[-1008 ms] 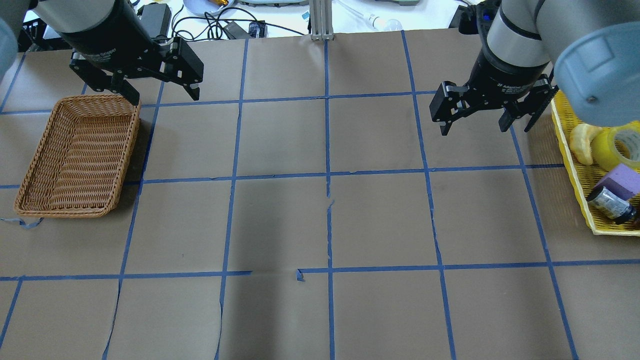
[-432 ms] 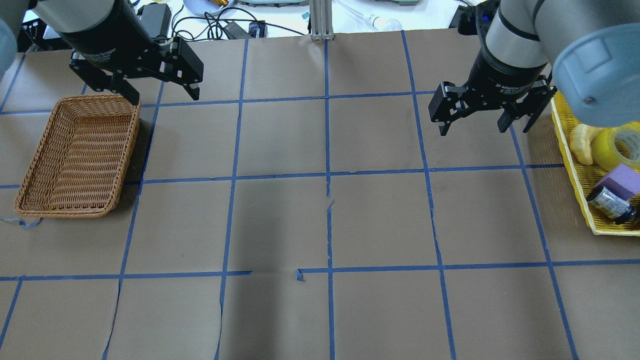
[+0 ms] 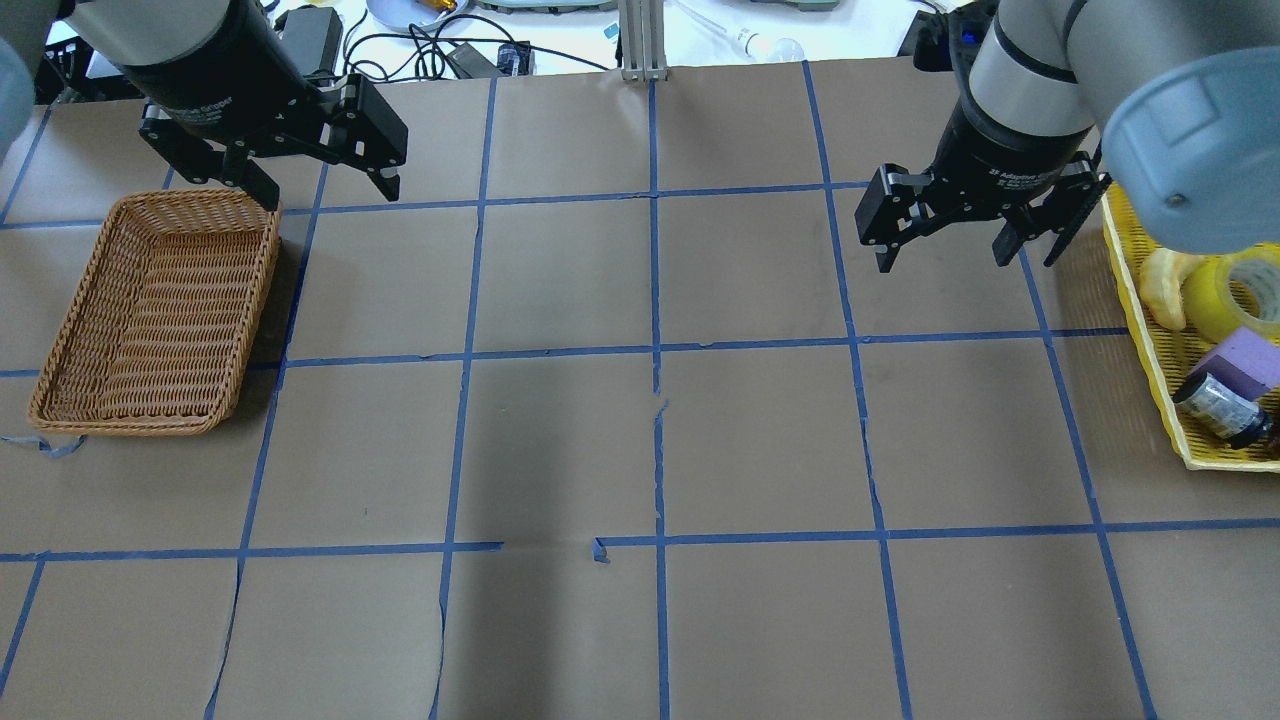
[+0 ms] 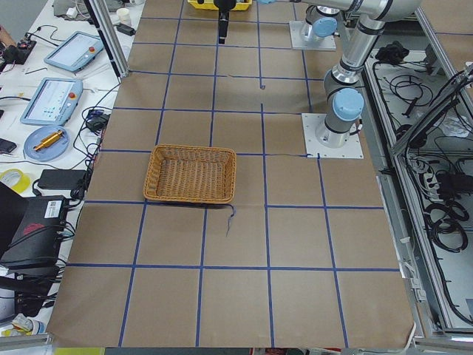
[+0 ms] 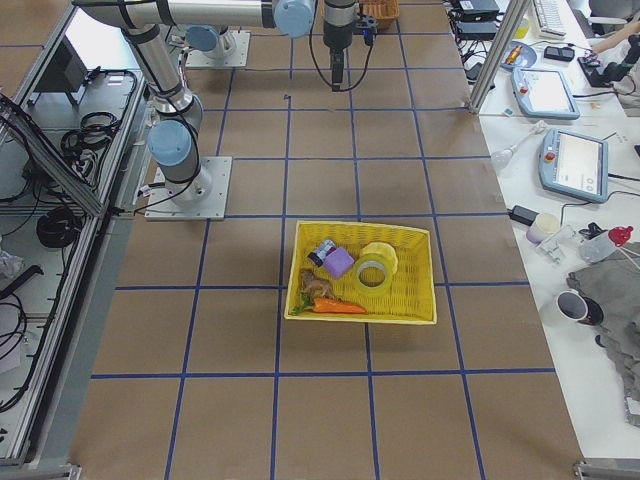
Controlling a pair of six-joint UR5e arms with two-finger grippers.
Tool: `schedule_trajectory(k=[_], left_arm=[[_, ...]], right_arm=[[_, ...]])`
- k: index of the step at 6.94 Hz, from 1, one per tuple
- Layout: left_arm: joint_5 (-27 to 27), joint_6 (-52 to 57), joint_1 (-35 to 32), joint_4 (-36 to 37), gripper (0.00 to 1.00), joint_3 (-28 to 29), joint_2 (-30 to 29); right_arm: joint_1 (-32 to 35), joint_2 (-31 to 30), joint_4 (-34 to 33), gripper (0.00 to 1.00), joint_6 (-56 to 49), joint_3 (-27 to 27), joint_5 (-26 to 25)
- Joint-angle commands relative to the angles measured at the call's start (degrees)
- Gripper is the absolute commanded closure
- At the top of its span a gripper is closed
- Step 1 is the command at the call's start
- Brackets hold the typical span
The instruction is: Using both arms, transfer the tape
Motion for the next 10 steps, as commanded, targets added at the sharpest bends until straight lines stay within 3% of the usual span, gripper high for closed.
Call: schedule_trajectory(k=[1, 4, 7, 10], left_arm=[[-0.01, 0.0, -0.09, 0.0, 0.0, 0.0, 0.01], [0.08, -0.09, 0.08, 0.0, 0.0, 0.0, 0.01], [0.08, 0.0, 0.17, -0.09, 0.0, -0.09, 0.01], [-0.09, -0.09, 0.34, 0.09, 0.0, -0.09, 0.01]], right_arm=[[0.0, 0.04, -0.1, 0.0, -0.01, -0.03, 0.13], [-4.46, 2.06, -6.32, 0.0, -1.06, -0.38, -0.49], [-23.4, 8.1, -13.8, 0.0, -21.03, -0.21, 0.13], [-36.19, 19.78, -24.23, 0.0, -28.03, -0.03, 0.13]])
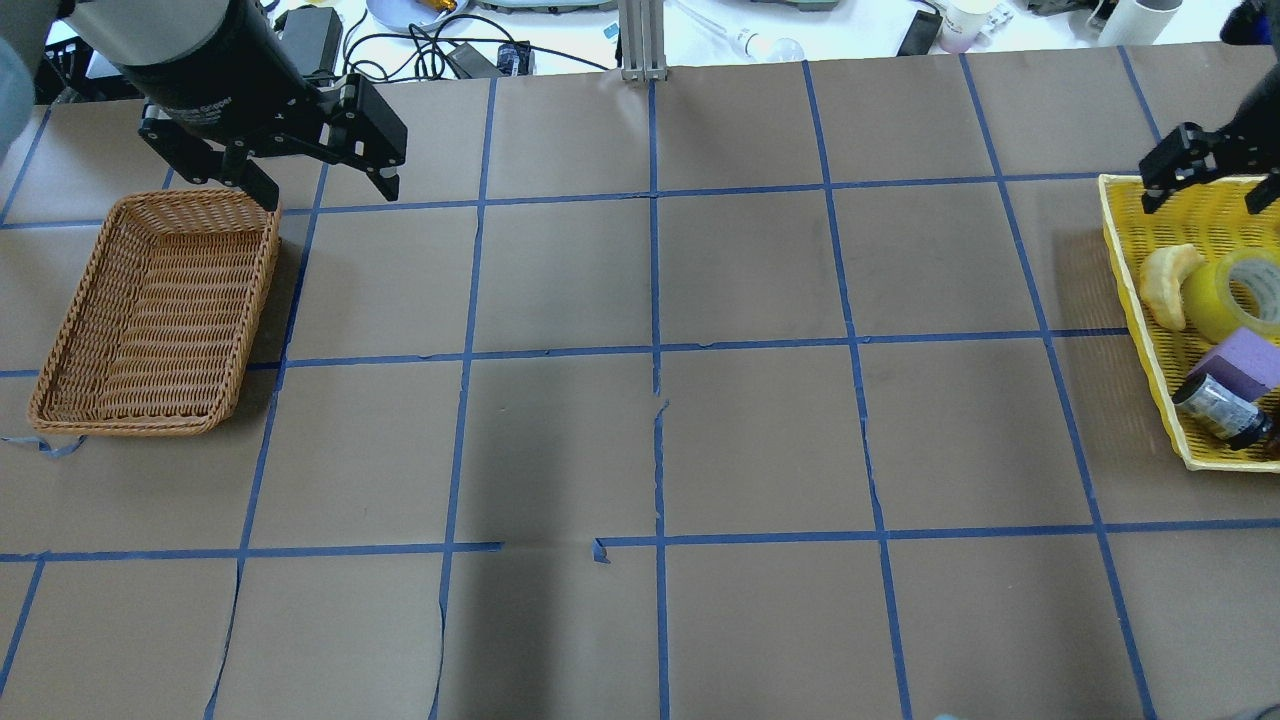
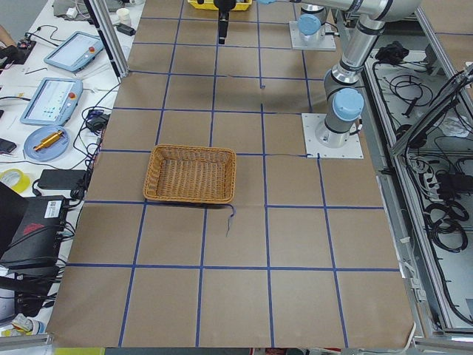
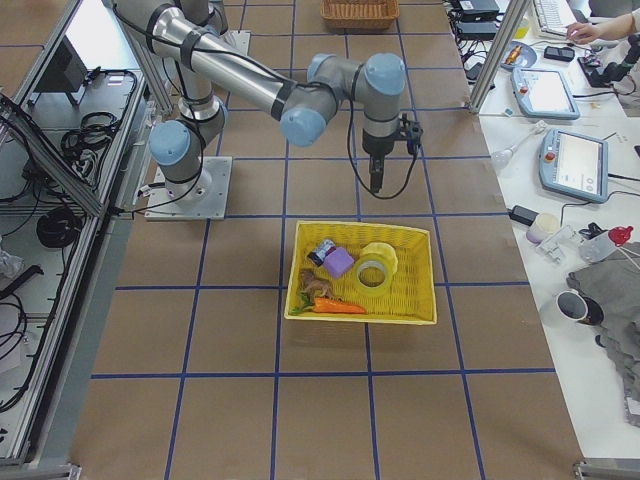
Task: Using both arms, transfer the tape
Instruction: 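Move the right gripper down into the yellow tray over the tape roll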
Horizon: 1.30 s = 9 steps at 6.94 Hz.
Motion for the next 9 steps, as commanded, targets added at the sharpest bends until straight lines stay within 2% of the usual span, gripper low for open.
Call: schedule_trajectory(k=[1, 2, 3, 4, 6, 7, 9], left_arm=[[-0.42, -0.03, 0.4, 0.09, 0.0, -0.06, 0.0], [-0.16, -0.03, 0.49, 0.26, 0.0, -0.06, -0.18], [-0.07, 0.06, 0.49, 0.53, 0.0, -0.06, -0.26], [0.1, 0.06, 0.75, 0.62, 0.0, -0.06, -0.18], [0.11, -0.03, 0.67, 0.7, 0.0, -0.06, -0.09], [0.37, -0.03, 0.75, 0.7, 0.0, -0.15, 0.0], [0.46, -0.03, 1.55, 0.35, 0.0, -0.06, 0.26]], right_arm=[[-6.24, 8.13, -7.8, 0.0, -4.35, 0.03, -0.28], [-8.09, 10.77, -8.1, 0.0, -4.37, 0.03, -0.02], [-8.2, 13.06, -12.1, 0.0, -4.37, 0.11, -0.02], [-8.29, 15.69, -13.1, 0.0, -4.45, 0.03, -0.2], [-8.29, 17.2, -13.2, 0.03, -3.32, 0.11, 0.15], [-8.29, 17.74, -13.2, 0.18, -2.7, 0.03, 0.15], [-8.29, 17.48, -12.85, 0.88, -2.96, -0.41, 0.07]])
